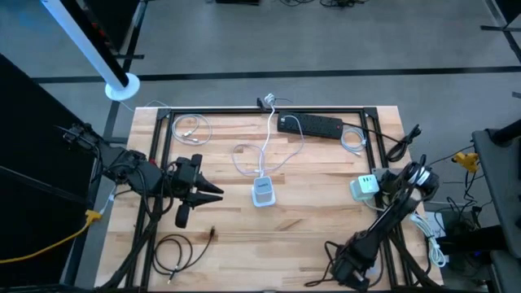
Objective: Insert USB
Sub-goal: Insert the right white charger cable into the purple charger adapter
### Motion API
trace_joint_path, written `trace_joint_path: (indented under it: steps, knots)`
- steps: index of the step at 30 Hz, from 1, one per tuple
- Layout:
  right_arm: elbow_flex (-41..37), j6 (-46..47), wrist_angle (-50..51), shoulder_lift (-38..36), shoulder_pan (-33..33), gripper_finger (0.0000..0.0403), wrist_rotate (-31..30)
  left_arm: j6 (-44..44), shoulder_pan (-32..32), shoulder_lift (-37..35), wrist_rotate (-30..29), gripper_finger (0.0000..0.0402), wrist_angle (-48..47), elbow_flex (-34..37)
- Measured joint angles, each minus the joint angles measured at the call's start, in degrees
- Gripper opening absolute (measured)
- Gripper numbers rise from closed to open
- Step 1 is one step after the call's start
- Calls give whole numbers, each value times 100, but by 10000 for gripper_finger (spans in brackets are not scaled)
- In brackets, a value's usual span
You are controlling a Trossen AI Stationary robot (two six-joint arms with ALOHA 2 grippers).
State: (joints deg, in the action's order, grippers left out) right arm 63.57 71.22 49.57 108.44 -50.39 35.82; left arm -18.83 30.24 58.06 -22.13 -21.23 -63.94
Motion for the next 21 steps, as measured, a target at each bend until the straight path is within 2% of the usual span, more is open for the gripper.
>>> trace_joint_path:
  steps: [3, 7, 12, 16, 21]
  knots:
    - [208, -351, 371, 301, -31, 357, 16, 75, -32, 0, 1, 64, 0, 0]
    - [359, -670, 687, 483, -75, 322, 60, 76, -92, -2, 2, 64, 0, 0]
    - [355, -673, 682, 495, -88, 260, 17, 92, -101, -2, 3, 64, -4, 0]
    - [352, -679, 733, 495, -86, 191, 30, 178, -107, -4, 11, 64, -4, 0]
    - [350, -553, 736, 488, -70, 190, 67, 303, -112, -4, 9, 64, -7, 0]
